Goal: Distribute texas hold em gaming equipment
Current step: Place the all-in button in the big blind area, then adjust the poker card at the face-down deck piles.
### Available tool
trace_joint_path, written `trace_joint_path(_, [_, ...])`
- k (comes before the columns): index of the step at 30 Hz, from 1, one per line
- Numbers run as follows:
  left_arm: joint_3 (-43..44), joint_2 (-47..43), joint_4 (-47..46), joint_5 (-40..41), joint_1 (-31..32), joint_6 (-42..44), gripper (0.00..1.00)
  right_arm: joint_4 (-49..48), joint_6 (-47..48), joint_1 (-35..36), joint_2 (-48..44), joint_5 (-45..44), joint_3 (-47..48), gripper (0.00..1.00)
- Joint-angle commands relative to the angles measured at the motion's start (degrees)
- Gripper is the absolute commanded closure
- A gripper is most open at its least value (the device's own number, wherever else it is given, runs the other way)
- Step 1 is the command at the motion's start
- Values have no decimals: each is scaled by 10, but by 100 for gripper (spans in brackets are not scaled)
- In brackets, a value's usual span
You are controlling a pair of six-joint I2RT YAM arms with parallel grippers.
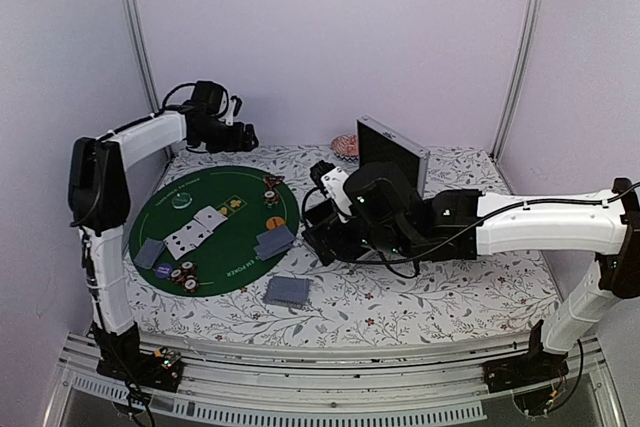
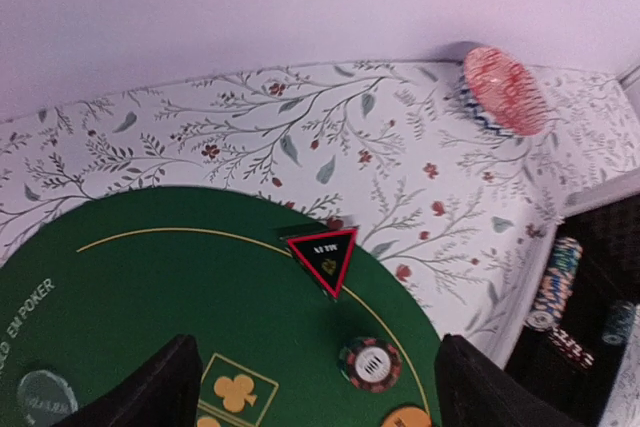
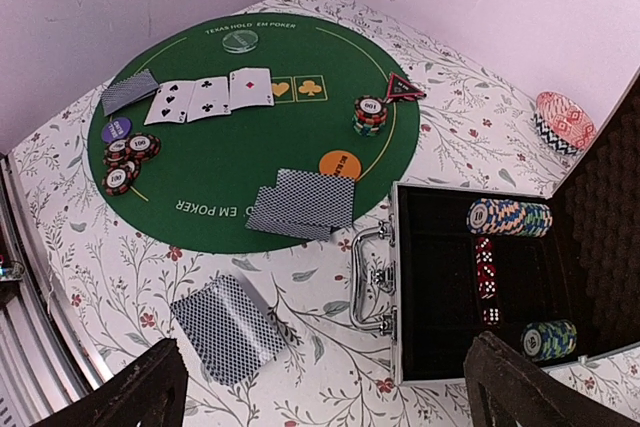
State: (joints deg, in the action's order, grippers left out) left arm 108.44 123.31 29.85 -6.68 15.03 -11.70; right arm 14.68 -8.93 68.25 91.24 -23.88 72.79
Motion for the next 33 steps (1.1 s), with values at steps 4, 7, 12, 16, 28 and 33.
trace_joint_path(4, [-308,-322,-91,15,112,2,13,32,-138,-45,-11,125,-9,1])
trace_joint_path(7, [-426,-395,-93,18,146,-48,13,38,-185,-45,16,152,-8,1])
trace_joint_path(12, [-599,-488,-120,6,187,-133,13,27,-276,-42,75,174,-17,1])
trace_joint_path(16, [-684,-514,-137,6,212,-161,13,32,-311,-29,130,154,-5,10])
trace_joint_path(28, [-767,-496,-225,-53,247,-179,30,115,-350,-24,272,149,82,16])
trace_joint_path(33, [-788,-463,-273,-62,256,-184,32,139,-348,-23,312,128,122,18])
